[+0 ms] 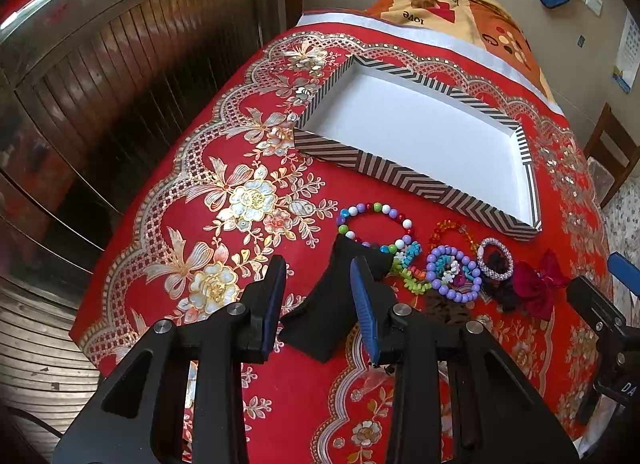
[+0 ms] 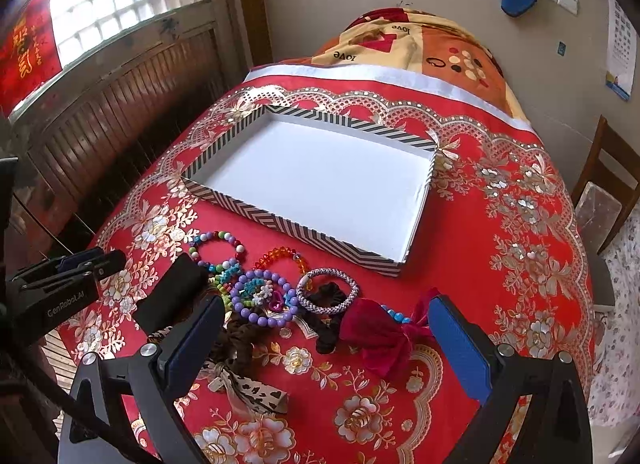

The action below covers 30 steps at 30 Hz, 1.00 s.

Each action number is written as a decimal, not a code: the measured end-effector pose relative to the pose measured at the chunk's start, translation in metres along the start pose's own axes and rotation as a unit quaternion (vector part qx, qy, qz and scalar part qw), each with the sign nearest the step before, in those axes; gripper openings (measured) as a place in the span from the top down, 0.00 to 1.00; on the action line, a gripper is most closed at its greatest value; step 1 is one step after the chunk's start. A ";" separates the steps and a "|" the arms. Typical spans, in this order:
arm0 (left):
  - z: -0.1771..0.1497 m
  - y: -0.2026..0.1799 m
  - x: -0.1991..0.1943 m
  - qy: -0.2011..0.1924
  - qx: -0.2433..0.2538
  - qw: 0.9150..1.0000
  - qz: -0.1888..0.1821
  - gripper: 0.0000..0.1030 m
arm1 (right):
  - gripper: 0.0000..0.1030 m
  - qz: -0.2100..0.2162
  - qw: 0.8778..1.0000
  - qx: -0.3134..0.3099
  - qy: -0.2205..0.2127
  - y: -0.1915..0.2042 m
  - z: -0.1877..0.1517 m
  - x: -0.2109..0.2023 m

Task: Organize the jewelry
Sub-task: 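Move both tools over the loose bracelets beside the striped tray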

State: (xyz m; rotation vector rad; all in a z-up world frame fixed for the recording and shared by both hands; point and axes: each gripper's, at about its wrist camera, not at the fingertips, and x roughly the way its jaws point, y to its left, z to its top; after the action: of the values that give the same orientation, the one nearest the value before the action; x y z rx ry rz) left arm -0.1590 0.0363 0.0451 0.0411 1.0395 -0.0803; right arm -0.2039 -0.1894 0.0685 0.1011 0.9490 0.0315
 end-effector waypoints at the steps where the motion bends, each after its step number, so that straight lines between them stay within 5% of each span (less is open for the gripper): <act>1: 0.001 -0.001 0.000 0.001 0.000 1.000 0.000 0.68 | 0.02 0.000 1.000 0.000 0.001 0.000 0.000 0.001; 30: 0.009 0.000 0.025 0.028 0.002 1.000 -0.003 0.68 | 0.02 0.008 1.000 0.007 0.018 -0.005 0.004 0.021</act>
State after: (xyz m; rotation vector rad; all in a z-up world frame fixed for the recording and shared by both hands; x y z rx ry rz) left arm -0.1391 0.0346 0.0281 0.0445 1.0959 -0.0866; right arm -0.1883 -0.1927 0.0533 0.1202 0.9844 0.0412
